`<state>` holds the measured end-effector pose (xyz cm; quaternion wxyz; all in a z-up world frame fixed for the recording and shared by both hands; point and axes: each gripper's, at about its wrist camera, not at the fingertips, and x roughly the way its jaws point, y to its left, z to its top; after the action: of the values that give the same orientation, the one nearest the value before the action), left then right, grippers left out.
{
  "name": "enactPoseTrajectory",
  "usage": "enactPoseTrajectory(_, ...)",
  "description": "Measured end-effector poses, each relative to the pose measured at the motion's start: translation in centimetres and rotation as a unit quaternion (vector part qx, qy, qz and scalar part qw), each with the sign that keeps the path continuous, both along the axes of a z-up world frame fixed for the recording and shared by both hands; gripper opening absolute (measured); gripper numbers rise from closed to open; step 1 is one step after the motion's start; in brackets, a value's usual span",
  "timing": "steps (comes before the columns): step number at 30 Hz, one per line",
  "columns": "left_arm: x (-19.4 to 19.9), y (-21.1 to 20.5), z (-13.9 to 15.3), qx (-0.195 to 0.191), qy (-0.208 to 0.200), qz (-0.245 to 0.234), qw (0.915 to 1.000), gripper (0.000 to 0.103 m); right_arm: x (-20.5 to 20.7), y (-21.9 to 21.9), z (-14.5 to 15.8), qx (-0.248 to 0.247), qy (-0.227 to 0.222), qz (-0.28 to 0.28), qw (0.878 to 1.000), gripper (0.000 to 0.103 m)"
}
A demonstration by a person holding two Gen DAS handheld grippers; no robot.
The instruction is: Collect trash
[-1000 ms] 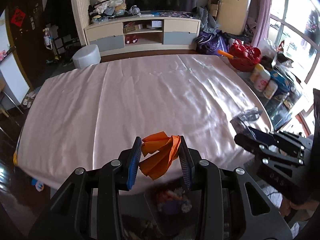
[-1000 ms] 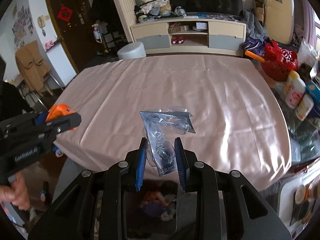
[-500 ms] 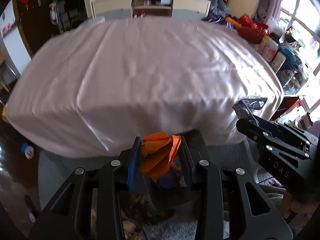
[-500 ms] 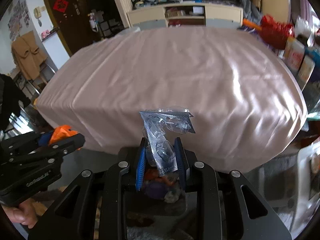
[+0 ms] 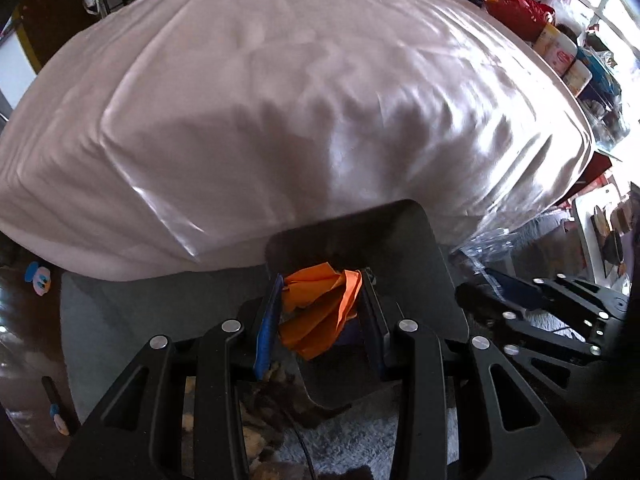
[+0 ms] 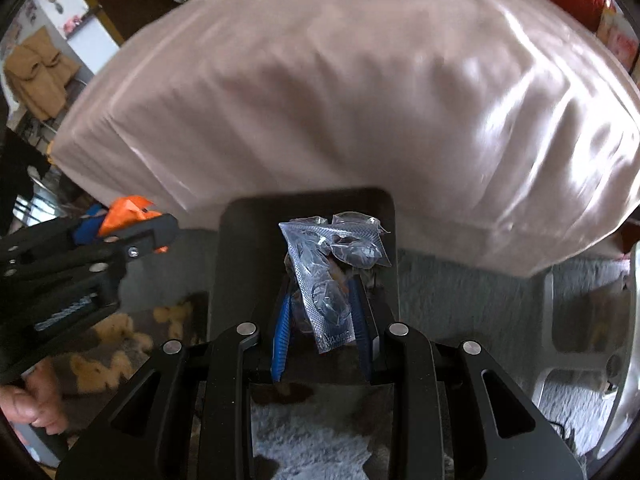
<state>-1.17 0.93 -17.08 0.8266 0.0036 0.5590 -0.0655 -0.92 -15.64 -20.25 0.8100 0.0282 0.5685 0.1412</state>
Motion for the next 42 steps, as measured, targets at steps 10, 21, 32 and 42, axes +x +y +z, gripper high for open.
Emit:
enactPoseTrajectory(10,1.0,-0.9,-1.3,-0.02,0.022,0.0,0.9996,0.035,0.1,0.7,-0.7,-0.019,0.009,0.004,1.0,0.031)
enactPoseTrajectory(21,1.0,-0.7,-0.7,-0.014,0.011,0.006,0.9998,0.061,0.1,0.5,-0.9,-0.04,0.003,0.0,0.999,0.067)
enactPoseTrajectory(32,-0.2,1.4,4.7,0.03,-0.089,0.026,0.9952,0.095,0.8,-2.0,2.1,-0.08,-0.056,-0.036,0.995,0.099)
enactPoseTrajectory(42,-1.6,4.0,12.6,0.032,-0.233,0.075,0.969,0.095,0.0,-4.4,11.2,-0.078,-0.239,-0.092,0.963,0.1)
